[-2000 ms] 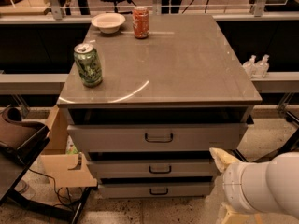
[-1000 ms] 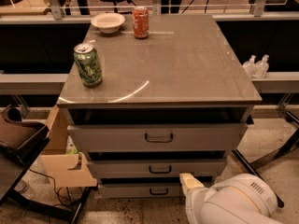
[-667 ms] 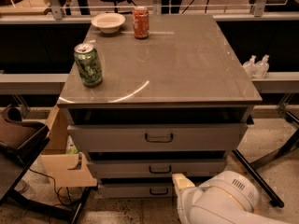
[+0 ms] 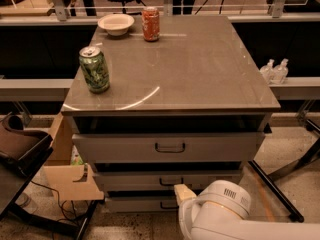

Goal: Open middle drawer

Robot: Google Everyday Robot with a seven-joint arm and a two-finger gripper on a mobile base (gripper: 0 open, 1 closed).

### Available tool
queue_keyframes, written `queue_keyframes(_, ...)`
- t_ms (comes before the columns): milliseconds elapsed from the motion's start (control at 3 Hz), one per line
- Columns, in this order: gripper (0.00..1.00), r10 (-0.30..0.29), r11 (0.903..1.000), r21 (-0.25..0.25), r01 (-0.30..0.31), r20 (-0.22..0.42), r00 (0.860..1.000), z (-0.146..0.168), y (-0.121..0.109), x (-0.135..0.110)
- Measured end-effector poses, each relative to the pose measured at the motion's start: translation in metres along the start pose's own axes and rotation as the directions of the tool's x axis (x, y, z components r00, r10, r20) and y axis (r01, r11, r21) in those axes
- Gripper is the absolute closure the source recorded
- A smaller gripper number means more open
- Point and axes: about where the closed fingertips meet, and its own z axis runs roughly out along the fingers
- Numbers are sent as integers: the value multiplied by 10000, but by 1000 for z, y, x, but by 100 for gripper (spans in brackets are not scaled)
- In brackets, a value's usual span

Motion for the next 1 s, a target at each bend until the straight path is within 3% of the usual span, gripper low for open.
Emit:
queue_keyframes(333, 0, 263, 9992, 305, -271, 265, 9993, 25, -10, -7)
queue_keyframes(667, 0, 263, 9992, 305, -271, 265, 9993, 25, -10, -7)
queue_keyframes(1000, 0, 357, 9994, -23, -357, 129, 9993, 44, -15, -2)
